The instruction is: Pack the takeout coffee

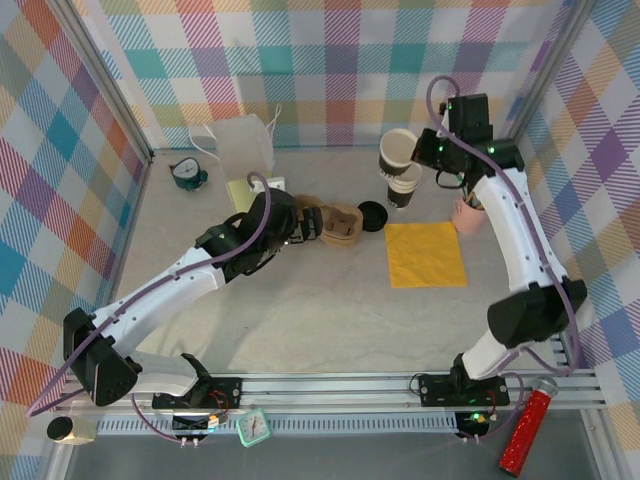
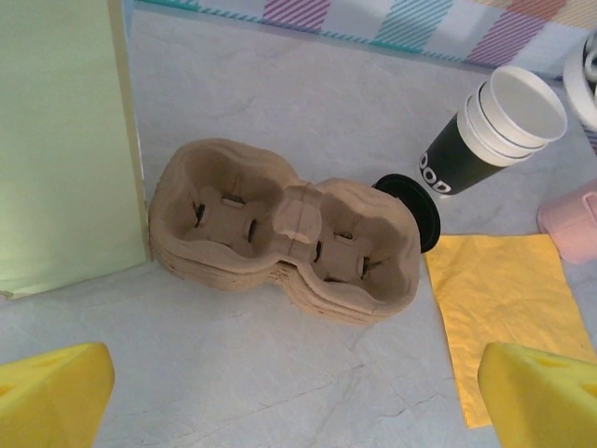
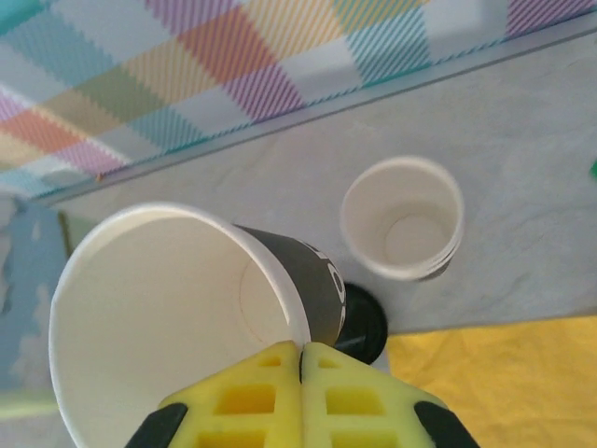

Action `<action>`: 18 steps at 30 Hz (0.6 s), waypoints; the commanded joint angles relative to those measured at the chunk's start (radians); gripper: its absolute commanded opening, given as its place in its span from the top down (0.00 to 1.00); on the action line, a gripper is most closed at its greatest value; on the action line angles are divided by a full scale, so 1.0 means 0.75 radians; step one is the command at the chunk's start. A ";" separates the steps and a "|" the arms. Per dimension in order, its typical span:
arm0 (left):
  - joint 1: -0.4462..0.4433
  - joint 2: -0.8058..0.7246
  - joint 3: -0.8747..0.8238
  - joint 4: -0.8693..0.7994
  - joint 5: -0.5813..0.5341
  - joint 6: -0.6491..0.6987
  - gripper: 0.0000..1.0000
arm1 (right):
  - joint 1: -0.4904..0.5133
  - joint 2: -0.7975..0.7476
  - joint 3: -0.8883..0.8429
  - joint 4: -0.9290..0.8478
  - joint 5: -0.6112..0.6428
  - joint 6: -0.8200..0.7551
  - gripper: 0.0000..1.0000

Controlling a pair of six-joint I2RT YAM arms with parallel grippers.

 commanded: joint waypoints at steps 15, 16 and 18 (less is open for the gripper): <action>-0.008 -0.122 -0.036 -0.036 -0.055 -0.037 0.00 | 0.446 -0.189 -0.754 0.195 -0.009 0.131 1.00; -0.009 -0.126 -0.040 -0.038 -0.058 -0.041 0.00 | 0.460 -0.187 -0.784 0.229 -0.008 0.126 1.00; -0.009 -0.138 -0.051 -0.037 -0.065 -0.049 0.00 | 0.478 -0.183 -0.849 0.304 -0.008 0.125 1.00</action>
